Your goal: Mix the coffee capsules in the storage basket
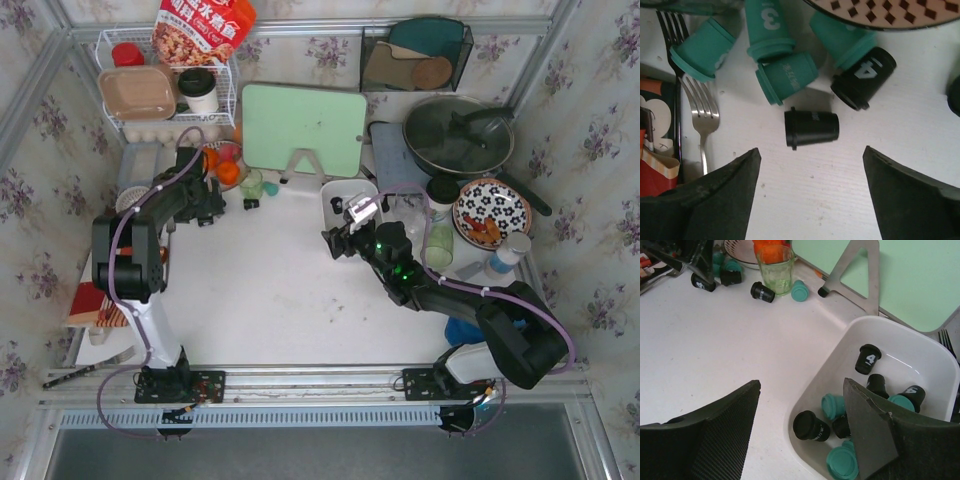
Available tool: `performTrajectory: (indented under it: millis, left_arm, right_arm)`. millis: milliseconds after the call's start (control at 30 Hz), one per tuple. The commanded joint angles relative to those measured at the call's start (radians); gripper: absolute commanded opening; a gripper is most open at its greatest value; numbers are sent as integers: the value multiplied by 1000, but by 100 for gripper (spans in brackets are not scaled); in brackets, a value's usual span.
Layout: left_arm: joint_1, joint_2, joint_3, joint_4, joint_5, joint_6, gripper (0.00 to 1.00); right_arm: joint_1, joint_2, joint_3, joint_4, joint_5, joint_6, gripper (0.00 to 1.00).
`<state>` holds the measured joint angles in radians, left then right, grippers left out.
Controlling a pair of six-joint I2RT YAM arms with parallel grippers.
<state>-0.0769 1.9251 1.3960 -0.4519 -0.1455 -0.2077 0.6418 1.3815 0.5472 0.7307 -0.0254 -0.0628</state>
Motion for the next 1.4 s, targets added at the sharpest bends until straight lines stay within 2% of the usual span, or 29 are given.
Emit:
performTrajectory:
  millis: [0, 100, 200, 300, 467, 600, 767, 900, 1000, 1133, 1267, 1367]
  left_arm:
    - [19, 40, 52, -52, -18, 17, 85]
    - [20, 84, 100, -83, -1, 34, 83]
    - [20, 131, 143, -120, 11, 40, 75]
    - [20, 156, 172, -152, 6, 40, 58]
    - [20, 162, 176, -182, 13, 28, 56]
    - [20, 164, 171, -202, 18, 32, 41]
    - [17, 51, 53, -114, 102, 9, 36]
    - [-2, -119, -93, 4, 216, -21, 36]
    - [-64, -228, -170, 77, 291, -35, 36]
    - [-239, -330, -225, 205, 323, -49, 36]
    - [-447, -300, -184, 354, 288, -36, 36]
    - [-561, -225, -126, 449, 249, -22, 37]
  right_arm:
    - [1, 1, -1, 33, -28, 0, 74]
    - [1, 0, -1, 31, -34, 1, 74]
    - [1, -1, 0, 29, -36, 1, 74]
    - [2, 0, -1, 26, -38, 1, 74]
    - [1, 1, -1, 27, -35, 3, 74]
    - [1, -4, -1, 23, -37, 3, 74]
    - [1, -13, 5, 13, -32, 17, 74]
    - [1, -15, 7, 9, -18, 27, 74]
    - [0, -30, -3, 16, 37, 38, 74]
    - [1, -65, -68, 104, 199, 50, 76]
    - [-1, -109, -122, 163, 422, 87, 83]
    - [-3, -129, -144, 180, 516, 93, 85]
